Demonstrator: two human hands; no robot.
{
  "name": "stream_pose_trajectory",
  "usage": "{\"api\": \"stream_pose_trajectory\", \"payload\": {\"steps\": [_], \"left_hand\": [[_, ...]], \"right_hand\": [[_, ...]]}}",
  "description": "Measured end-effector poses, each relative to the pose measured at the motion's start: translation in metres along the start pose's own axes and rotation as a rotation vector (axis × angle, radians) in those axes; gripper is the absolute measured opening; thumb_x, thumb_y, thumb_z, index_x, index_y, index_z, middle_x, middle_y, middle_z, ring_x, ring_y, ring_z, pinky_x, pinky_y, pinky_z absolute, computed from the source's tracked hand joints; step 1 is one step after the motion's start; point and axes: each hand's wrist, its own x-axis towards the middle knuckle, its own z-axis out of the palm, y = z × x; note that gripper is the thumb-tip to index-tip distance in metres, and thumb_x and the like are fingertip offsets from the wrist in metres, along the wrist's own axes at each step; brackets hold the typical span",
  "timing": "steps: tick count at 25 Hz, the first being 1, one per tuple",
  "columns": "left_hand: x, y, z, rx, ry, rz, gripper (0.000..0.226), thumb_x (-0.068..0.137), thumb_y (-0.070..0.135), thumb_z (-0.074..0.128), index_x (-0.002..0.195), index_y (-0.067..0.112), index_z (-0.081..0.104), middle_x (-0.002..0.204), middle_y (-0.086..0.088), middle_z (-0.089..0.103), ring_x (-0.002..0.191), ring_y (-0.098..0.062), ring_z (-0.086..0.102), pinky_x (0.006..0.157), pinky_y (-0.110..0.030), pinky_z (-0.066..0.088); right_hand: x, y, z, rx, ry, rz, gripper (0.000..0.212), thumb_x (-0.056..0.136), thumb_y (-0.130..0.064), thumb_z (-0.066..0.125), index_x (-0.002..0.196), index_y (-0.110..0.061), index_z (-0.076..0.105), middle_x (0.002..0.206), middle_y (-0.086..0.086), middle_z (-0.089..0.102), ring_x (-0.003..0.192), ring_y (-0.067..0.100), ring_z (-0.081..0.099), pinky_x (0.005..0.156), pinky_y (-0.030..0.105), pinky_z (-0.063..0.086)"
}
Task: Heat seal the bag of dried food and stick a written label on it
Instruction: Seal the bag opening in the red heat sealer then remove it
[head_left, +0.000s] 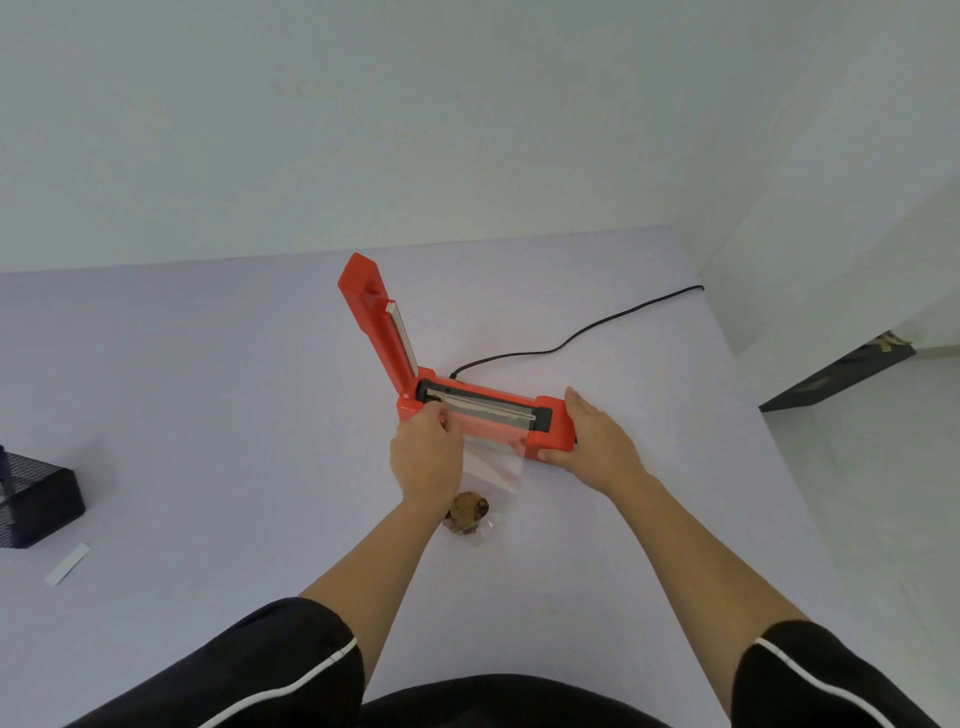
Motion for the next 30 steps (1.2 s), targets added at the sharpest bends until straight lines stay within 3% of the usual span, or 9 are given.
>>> {"api": "stream_pose_trajectory", "payload": {"steps": [4,12,16,18,20,22,24,27,30], "left_hand": [[0.009,-0.003,-0.003,-0.096,-0.011,-0.175,0.025,0.088,0.026,0.053,0.106,0.013,0.065,0.086,-0.004,0.066,0.073,-0.022,0.059,0.061,-0.026,0.039],[0.004,-0.025,0.009,-0.186,-0.107,-0.057,0.026,0.095,0.037,0.046,0.11,0.015,0.045,0.082,-0.008,0.065,0.062,-0.026,0.063,0.058,-0.036,0.055],[-0.002,-0.036,0.005,-0.398,-0.196,-0.159,0.033,0.092,0.045,0.051,0.103,0.014,0.048,0.076,-0.011,0.066,0.057,-0.018,0.061,0.045,-0.016,0.046],[0.0,-0.039,0.005,-0.393,-0.226,-0.171,0.033,0.092,0.042,0.052,0.093,0.009,0.058,0.072,-0.007,0.066,0.056,-0.016,0.06,0.052,-0.02,0.048],[0.003,-0.041,0.004,-0.409,-0.244,-0.174,0.039,0.092,0.04,0.052,0.083,0.004,0.063,0.068,-0.005,0.066,0.054,-0.017,0.058,0.06,-0.029,0.05],[0.005,-0.041,0.003,-0.413,-0.247,-0.171,0.042,0.092,0.043,0.052,0.079,0.004,0.065,0.068,-0.006,0.068,0.053,-0.017,0.058,0.06,-0.029,0.051],[0.006,-0.039,0.002,-0.399,-0.241,-0.151,0.041,0.092,0.042,0.052,0.078,0.006,0.064,0.069,-0.006,0.068,0.053,-0.017,0.059,0.059,-0.03,0.052],[0.007,-0.034,0.0,-0.377,-0.231,-0.156,0.037,0.094,0.043,0.048,0.079,0.011,0.061,0.07,-0.004,0.065,0.05,-0.018,0.059,0.063,-0.035,0.055],[0.013,-0.026,0.0,-0.395,-0.239,-0.263,0.047,0.095,0.049,0.037,0.087,0.01,0.061,0.071,-0.003,0.062,0.049,-0.019,0.059,0.062,-0.035,0.054]], "right_hand": [[-0.001,0.0,-0.001,0.019,0.005,-0.013,0.096,0.077,-0.04,0.071,0.147,-0.012,0.011,0.153,0.005,0.027,0.131,0.03,0.038,0.108,0.043,0.034],[0.0,0.002,-0.001,0.016,-0.007,-0.003,0.098,0.076,-0.044,0.07,0.147,-0.013,0.01,0.154,0.006,0.026,0.131,0.031,0.038,0.108,0.044,0.034],[-0.008,-0.003,0.002,0.172,0.036,0.048,0.102,0.074,-0.031,0.074,0.147,-0.009,0.007,0.156,0.01,0.012,0.14,0.027,0.021,0.114,0.04,0.023],[-0.022,-0.011,0.014,0.53,0.267,0.22,0.084,0.072,-0.019,0.073,0.14,-0.007,0.024,0.14,0.01,0.029,0.13,0.024,0.032,0.109,0.037,0.032],[-0.039,-0.023,0.032,0.768,0.514,0.413,0.044,0.076,-0.021,0.07,0.11,-0.006,0.046,0.107,0.005,0.044,0.1,0.024,0.048,0.088,0.034,0.042],[-0.045,-0.037,0.045,0.895,0.364,0.528,0.033,0.082,-0.039,0.064,0.093,-0.011,0.051,0.09,0.0,0.052,0.084,0.02,0.052,0.075,0.029,0.04],[-0.044,-0.049,0.053,0.969,0.155,0.536,0.04,0.085,-0.053,0.054,0.095,-0.015,0.058,0.088,-0.004,0.059,0.083,0.015,0.055,0.075,0.028,0.039],[-0.034,-0.058,0.057,0.944,0.21,0.487,0.041,0.085,-0.054,0.053,0.094,-0.016,0.065,0.09,-0.004,0.067,0.084,0.014,0.061,0.074,0.026,0.043],[-0.027,-0.06,0.061,0.938,0.292,0.502,0.036,0.084,-0.05,0.056,0.084,-0.016,0.067,0.079,-0.003,0.07,0.077,0.017,0.067,0.077,0.036,0.055]]}}
